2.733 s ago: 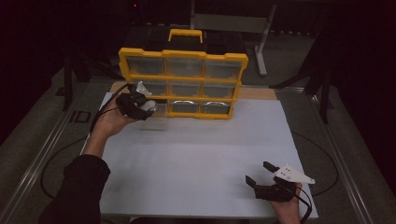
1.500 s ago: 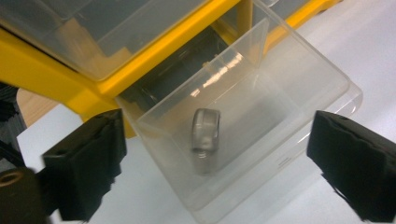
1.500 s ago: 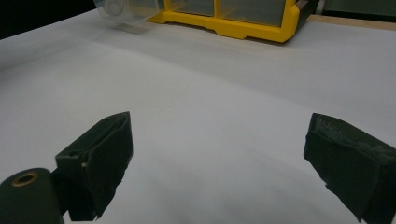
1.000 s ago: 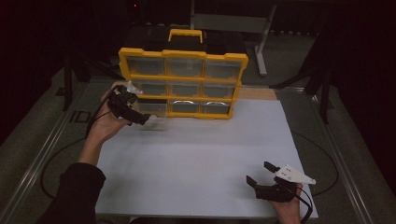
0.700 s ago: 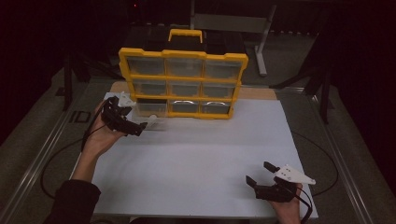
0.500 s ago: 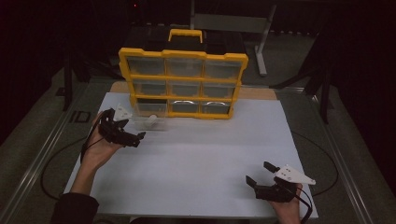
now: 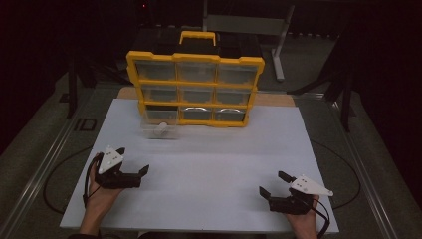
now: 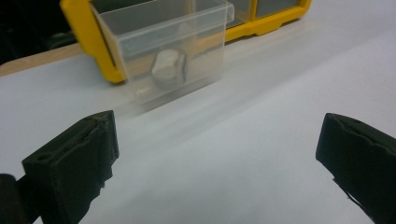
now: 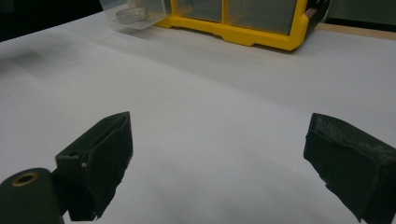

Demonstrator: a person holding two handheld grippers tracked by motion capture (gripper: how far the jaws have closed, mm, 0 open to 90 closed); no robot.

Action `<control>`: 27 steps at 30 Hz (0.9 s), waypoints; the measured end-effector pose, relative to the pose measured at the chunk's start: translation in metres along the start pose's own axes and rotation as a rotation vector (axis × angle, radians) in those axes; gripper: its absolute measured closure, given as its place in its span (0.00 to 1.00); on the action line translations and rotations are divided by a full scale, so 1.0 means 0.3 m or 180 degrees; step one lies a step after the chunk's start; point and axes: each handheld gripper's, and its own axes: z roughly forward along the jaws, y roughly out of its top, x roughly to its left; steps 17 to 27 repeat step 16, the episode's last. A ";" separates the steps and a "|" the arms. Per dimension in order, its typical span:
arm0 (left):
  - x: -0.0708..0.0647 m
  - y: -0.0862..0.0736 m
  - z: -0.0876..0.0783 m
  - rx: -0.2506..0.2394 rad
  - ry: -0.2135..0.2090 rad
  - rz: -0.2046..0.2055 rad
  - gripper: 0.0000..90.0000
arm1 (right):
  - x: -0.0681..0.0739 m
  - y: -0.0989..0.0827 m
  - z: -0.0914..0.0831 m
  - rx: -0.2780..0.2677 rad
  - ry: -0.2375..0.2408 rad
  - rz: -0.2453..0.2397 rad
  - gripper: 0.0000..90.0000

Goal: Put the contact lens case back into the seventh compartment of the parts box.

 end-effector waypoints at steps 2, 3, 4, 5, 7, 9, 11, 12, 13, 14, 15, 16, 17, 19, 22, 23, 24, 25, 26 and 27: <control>-0.008 -0.032 -0.021 -0.0093 0.0043 -0.0008 0.00 | 0.001 0.005 0.003 -0.0032 0.0006 -0.0019 0.09; -0.009 -0.051 -0.037 -0.0191 0.0013 -0.0088 0.00 | 0.002 0.007 0.003 -0.0036 0.0005 -0.0036 0.09; -0.010 -0.060 -0.044 -0.0229 0.0001 -0.0111 0.00 | 0.004 0.010 0.005 -0.0050 0.0008 -0.0049 0.09; -0.014 -0.067 -0.051 -0.0265 0.0030 -0.0102 0.00 | 0.004 0.013 0.007 -0.0062 0.0011 -0.0062 0.09; -0.022 -0.076 -0.063 -0.0319 0.0034 -0.0113 0.00 | 0.005 0.020 0.012 -0.0077 0.0020 -0.0083 0.09; -0.026 -0.078 -0.068 -0.0356 0.0052 -0.0113 0.00 | 0.005 0.024 0.015 -0.0091 0.0029 -0.0099 0.09; -0.033 -0.079 -0.077 -0.0427 0.0106 -0.0066 0.00 | 0.007 0.032 0.016 -0.0123 0.0029 -0.0135 0.09; -0.032 -0.077 -0.081 -0.0452 0.0077 -0.0069 0.00 | 0.007 0.032 0.016 -0.0123 0.0029 -0.0135 0.09; -0.032 -0.076 -0.083 -0.0470 0.0076 -0.0067 0.00 | 0.006 0.033 0.015 -0.0139 0.0024 -0.0142 0.09; -0.031 -0.077 -0.086 -0.0494 0.0080 -0.0067 0.00 | 0.005 0.034 0.010 -0.0157 0.0004 -0.0147 0.09; -0.031 -0.077 -0.086 -0.0494 0.0080 -0.0067 0.00 | 0.005 0.034 0.010 -0.0157 0.0004 -0.0147 0.09; -0.031 -0.077 -0.086 -0.0494 0.0080 -0.0067 0.00 | 0.005 0.034 0.007 -0.0168 0.0002 -0.0145 0.09; -0.031 -0.077 -0.086 -0.0494 0.0080 -0.0067 0.00 | 0.005 0.034 0.007 -0.0168 0.0002 -0.0145 0.09; -0.031 -0.077 -0.086 -0.0494 0.0080 -0.0067 0.00 | 0.005 0.034 0.007 -0.0168 0.0002 -0.0145 0.09; -0.031 -0.077 -0.086 -0.0494 0.0080 -0.0067 0.00 | 0.005 0.034 0.007 -0.0168 0.0002 -0.0145 0.09; -0.031 -0.077 -0.086 -0.0494 0.0080 -0.0067 0.00 | 0.005 0.034 0.007 -0.0168 0.0002 -0.0145 0.09; -0.031 -0.077 -0.086 -0.0494 0.0080 -0.0067 0.00 | 0.005 0.034 0.007 -0.0168 0.0002 -0.0145 0.09; -0.031 -0.077 -0.086 -0.0494 0.0080 -0.0067 0.00 | 0.005 0.034 0.007 -0.0168 0.0002 -0.0145 0.09; -0.031 -0.077 -0.086 -0.0494 0.0080 -0.0067 0.00 | 0.005 0.034 0.007 -0.0168 0.0002 -0.0145 0.09; -0.031 -0.077 -0.086 -0.0494 0.0080 -0.0067 0.00 | 0.005 0.034 0.007 -0.0168 0.0002 -0.0145 0.09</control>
